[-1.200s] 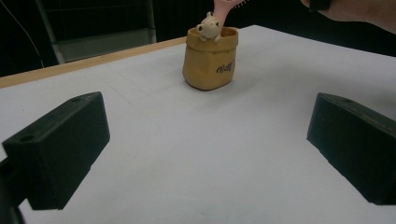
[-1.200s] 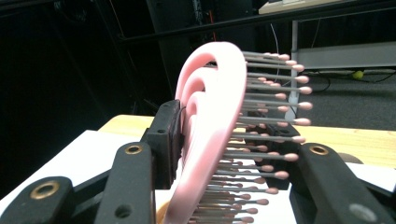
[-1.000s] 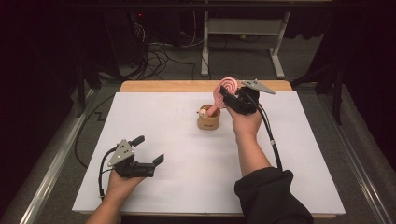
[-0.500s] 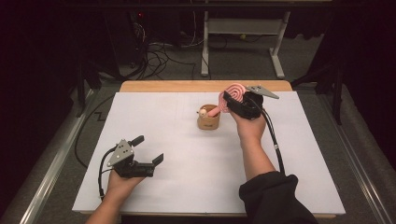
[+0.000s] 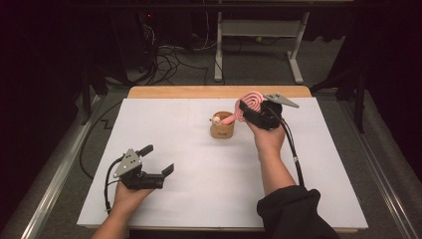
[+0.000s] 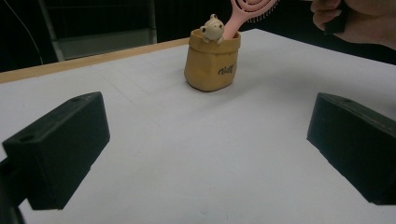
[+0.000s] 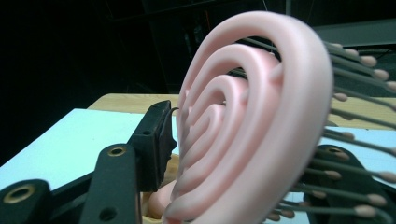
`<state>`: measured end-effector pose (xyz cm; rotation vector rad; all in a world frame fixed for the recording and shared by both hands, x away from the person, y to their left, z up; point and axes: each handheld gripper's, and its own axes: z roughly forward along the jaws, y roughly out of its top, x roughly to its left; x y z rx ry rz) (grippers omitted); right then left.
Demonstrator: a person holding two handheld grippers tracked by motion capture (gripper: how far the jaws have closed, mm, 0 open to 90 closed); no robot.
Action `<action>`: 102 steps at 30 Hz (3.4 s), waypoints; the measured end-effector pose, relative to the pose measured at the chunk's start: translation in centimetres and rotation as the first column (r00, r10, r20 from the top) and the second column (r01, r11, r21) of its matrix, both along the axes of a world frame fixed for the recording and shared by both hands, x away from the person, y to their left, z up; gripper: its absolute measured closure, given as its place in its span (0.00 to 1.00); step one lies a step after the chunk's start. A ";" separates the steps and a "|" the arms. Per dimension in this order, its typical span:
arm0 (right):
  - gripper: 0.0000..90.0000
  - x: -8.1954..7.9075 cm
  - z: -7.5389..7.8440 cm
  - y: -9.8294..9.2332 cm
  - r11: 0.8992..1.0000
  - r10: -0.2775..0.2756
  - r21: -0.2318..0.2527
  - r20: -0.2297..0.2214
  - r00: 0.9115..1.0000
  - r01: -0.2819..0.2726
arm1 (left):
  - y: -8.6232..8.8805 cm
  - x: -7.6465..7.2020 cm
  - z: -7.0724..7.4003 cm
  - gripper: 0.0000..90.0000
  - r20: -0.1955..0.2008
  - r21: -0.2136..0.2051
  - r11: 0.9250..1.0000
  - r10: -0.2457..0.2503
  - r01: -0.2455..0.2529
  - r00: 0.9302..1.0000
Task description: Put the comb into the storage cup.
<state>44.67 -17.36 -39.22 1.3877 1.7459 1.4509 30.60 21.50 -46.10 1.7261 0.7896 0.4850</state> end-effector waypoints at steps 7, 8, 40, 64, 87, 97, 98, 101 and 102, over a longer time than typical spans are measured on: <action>0.49 -0.1 0.0 0.0 1.000 0.009 -0.002 0.001 1.000 -0.009 | 0.1 -0.1 0.1 0.00 0.005 -0.007 1.000 0.005 -0.005 1.000; 0.47 -0.1 0.1 0.0 1.000 0.012 -0.001 0.002 1.000 -0.012 | 0.0 -0.1 0.1 0.00 0.004 -0.005 1.000 0.004 -0.004 1.000; 0.26 0.0 -0.3 -0.3 0.999 0.035 -0.010 -0.009 0.999 -0.035 | 0.0 -0.1 0.1 0.00 0.009 0.005 1.000 0.000 0.000 1.000; 0.02 0.2 -0.6 -0.5 0.999 0.032 -0.043 -0.044 0.999 -0.034 | 0.0 0.0 0.0 0.00 0.001 0.014 1.000 -0.005 0.005 1.000; 0.00 -1.5 -0.1 -1.6 0.995 0.013 -0.096 -0.023 1.000 -0.015 | 0.0 0.1 -0.1 0.00 -0.011 0.014 1.000 -0.007 0.007 1.000; 0.00 -3.1 -1.1 -2.6 0.992 0.027 -0.124 -0.029 0.999 -0.031 | 0.1 0.3 -0.1 0.00 -0.023 0.011 1.000 -0.002 0.003 1.000; 0.00 -3.3 -1.4 -2.7 0.991 0.029 -0.126 -0.033 0.999 -0.033 | 0.2 0.3 -0.1 0.00 -0.024 0.010 1.000 -0.002 0.002 1.000; 0.00 -3.7 -2.6 -3.0 0.990 0.034 -0.134 -0.046 0.998 -0.040 | 0.2 0.3 -0.2 0.00 -0.031 0.011 1.000 -0.003 0.003 1.000; 0.00 -3.9 -3.0 -3.1 0.989 0.035 -0.139 -0.054 0.998 -0.043 | 0.2 0.4 -0.2 0.00 -0.035 0.010 1.000 -0.003 0.004 0.999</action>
